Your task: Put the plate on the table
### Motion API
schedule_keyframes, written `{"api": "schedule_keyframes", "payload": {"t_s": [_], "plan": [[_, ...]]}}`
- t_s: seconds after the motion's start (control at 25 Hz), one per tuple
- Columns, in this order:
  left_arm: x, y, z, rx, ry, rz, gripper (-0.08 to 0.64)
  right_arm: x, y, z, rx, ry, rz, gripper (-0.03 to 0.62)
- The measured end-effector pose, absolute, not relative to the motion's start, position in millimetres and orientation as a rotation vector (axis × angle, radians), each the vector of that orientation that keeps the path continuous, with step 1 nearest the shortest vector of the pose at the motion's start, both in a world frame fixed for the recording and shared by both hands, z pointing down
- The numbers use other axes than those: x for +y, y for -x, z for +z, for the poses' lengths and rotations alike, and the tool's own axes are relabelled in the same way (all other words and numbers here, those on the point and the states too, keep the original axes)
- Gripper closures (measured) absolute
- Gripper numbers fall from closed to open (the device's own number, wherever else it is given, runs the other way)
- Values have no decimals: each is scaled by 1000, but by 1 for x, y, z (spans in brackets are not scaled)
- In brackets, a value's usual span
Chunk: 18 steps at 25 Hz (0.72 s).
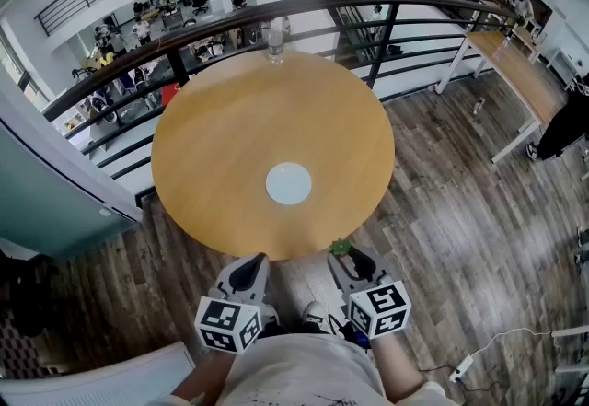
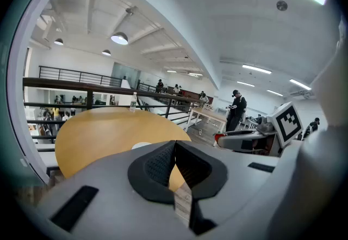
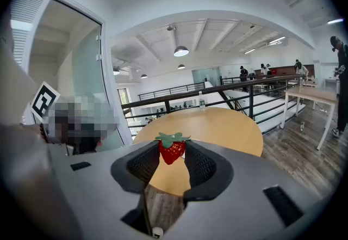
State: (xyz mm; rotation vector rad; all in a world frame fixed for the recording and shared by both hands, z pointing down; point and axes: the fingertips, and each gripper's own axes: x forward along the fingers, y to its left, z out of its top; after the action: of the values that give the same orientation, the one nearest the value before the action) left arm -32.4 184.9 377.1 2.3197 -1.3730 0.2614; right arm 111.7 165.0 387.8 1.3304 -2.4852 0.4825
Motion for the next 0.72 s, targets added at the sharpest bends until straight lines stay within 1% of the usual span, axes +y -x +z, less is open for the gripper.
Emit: {"api": "schedule_keyframes", "payload": {"t_s": [0.4,0.72], "plan": [[182,40,380,-1367,-2316,260,537,164,-105,395,-2477,-1345,505,437],[182,31,374,-1381,-2313,262,537,167,-112,385,-2533,-1338,515,437]]}}
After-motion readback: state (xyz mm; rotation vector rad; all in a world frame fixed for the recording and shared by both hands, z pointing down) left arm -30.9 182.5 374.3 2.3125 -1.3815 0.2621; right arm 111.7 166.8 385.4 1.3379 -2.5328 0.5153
